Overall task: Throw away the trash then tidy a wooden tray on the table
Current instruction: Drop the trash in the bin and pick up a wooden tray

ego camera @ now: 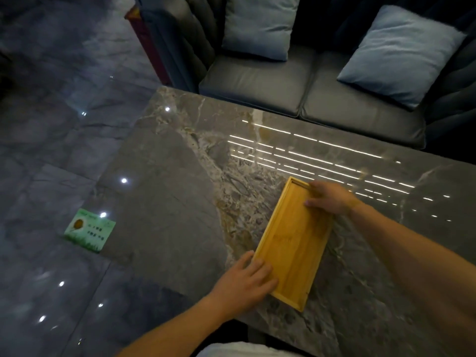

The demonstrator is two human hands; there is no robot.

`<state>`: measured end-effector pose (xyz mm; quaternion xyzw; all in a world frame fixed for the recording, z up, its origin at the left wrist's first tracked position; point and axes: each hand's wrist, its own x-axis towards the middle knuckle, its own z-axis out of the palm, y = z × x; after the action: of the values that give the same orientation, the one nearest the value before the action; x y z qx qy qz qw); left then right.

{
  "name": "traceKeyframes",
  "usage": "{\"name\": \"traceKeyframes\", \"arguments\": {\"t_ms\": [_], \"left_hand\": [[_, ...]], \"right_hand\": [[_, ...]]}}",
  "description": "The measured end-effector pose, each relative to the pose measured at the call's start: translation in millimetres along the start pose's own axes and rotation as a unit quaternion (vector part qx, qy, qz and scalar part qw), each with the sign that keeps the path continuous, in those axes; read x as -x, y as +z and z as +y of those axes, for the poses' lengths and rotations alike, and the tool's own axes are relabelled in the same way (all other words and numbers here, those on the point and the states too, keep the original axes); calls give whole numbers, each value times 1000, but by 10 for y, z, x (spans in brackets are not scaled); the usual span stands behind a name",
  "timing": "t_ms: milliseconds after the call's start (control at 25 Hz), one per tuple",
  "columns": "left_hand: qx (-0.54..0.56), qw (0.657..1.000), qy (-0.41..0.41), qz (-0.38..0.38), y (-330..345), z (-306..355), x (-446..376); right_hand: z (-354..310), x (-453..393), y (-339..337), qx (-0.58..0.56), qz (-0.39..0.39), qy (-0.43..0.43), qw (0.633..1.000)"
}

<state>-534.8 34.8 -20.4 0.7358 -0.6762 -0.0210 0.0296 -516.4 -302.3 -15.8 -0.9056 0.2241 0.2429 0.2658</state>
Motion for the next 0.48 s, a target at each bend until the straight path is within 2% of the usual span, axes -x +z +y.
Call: {"name": "traceKeyframes", "arguments": {"t_ms": [120, 280, 480], "left_hand": [[6, 999, 19, 35, 85, 6, -116], [-2, 998, 23, 61, 85, -1, -164], [18, 996, 26, 89, 155, 25, -177]], "right_hand": [[31, -46, -7, -36, 11, 10, 999], [16, -83, -19, -18, 38, -7, 999], [-54, -79, -18, 4, 11, 9, 1000]]}}
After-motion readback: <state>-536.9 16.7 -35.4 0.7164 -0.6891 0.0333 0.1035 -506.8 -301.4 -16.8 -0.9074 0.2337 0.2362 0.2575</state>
